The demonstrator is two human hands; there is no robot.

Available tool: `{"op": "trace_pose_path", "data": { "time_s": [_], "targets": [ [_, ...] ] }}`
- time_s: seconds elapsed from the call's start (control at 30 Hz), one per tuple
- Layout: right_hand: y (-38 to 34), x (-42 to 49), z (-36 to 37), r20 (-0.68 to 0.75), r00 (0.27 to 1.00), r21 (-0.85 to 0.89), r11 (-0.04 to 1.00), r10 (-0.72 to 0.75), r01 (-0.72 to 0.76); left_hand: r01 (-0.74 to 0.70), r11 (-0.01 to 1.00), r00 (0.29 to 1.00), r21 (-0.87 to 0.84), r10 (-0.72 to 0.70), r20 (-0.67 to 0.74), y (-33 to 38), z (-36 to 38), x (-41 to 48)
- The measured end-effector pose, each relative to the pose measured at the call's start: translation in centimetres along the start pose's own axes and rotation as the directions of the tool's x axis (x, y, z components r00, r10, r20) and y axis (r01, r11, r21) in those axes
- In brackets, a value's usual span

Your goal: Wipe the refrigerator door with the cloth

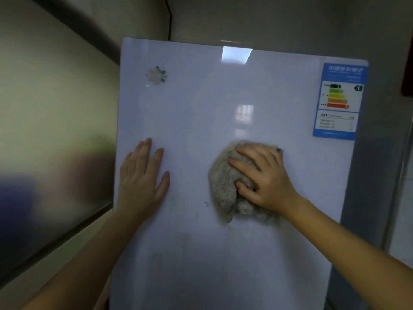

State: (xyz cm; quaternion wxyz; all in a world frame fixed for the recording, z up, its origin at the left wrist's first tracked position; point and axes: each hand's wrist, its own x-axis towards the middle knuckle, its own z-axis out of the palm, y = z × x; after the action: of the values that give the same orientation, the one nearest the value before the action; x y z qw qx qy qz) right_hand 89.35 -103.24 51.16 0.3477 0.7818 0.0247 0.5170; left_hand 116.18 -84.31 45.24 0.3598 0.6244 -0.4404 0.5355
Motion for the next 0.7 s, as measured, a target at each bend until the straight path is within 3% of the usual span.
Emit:
{"op": "trace_pose_path", "data": {
  "time_s": [0.17,0.37,0.47,0.7],
  "targets": [
    [1.8,-3.9,-1.6,0.061,0.995,-0.018,0.997,-0.076,0.077,-0.087,0.996,0.996,-0.022,0.087,0.005,4.7,0.5,1.3],
    [6.1,-5.6,-4.3,-0.076,0.980,-0.007,0.983,0.185,-0.186,-0.128,0.992,0.992,-0.002,0.128,0.002,8.9,0.8,2.0],
    [6.0,-6.8,-4.3,-0.105,0.962,0.023,0.968,0.252,-0.251,-0.119,0.993,0.993,-0.012,0.119,0.022,10.2,1.2,2.1],
    [5.9,-11.5,-4.7,-0.021,0.997,-0.019,0.997,0.073,-0.074,-0.115,0.993,0.993,-0.012,0.115,-0.004,11.2,2.2,1.8]
  ]
}}
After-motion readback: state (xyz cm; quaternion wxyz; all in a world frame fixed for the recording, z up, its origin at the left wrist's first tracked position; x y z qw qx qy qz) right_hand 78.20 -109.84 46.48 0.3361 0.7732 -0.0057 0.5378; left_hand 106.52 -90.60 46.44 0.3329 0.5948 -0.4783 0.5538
